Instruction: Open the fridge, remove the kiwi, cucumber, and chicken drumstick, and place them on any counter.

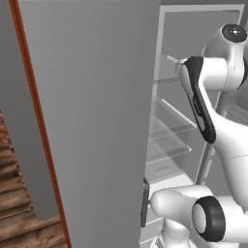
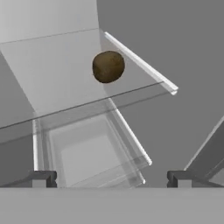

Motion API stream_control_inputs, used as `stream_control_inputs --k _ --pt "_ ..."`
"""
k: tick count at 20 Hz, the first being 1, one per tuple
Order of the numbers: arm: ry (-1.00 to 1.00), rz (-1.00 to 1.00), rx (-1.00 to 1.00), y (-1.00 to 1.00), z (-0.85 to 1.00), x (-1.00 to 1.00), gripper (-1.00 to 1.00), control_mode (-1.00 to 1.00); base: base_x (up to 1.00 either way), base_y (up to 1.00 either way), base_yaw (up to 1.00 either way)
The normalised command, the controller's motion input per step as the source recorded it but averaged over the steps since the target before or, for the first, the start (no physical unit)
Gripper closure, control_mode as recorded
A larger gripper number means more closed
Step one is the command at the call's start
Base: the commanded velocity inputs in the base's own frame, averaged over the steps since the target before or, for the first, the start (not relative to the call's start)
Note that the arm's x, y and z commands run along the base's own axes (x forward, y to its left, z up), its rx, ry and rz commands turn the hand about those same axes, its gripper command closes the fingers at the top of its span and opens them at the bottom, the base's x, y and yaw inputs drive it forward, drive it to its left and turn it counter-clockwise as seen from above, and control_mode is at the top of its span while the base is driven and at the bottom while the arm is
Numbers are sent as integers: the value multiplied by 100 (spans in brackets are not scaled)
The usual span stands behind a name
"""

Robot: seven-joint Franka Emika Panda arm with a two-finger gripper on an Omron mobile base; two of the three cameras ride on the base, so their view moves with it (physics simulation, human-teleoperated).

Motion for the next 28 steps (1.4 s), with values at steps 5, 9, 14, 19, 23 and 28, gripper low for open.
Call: stream_control_inputs --k 5,9,14,19,23,28 --pt "5 -3 0 -41 0 74 -100 -100 0 0 0" --pt "0 0 0 -26 0 78 -100 -100 0 0 0" --pt "0 0 0 -12 -2 64 -100 -100 0 0 0" --pt "0 0 0 0 -12 33 -100 -100 0 0 0" --pt "0 0 0 0 -19 8 -100 -100 0 0 0" --pt "0 0 0 0 -21 11 -100 -100 0 0 0"
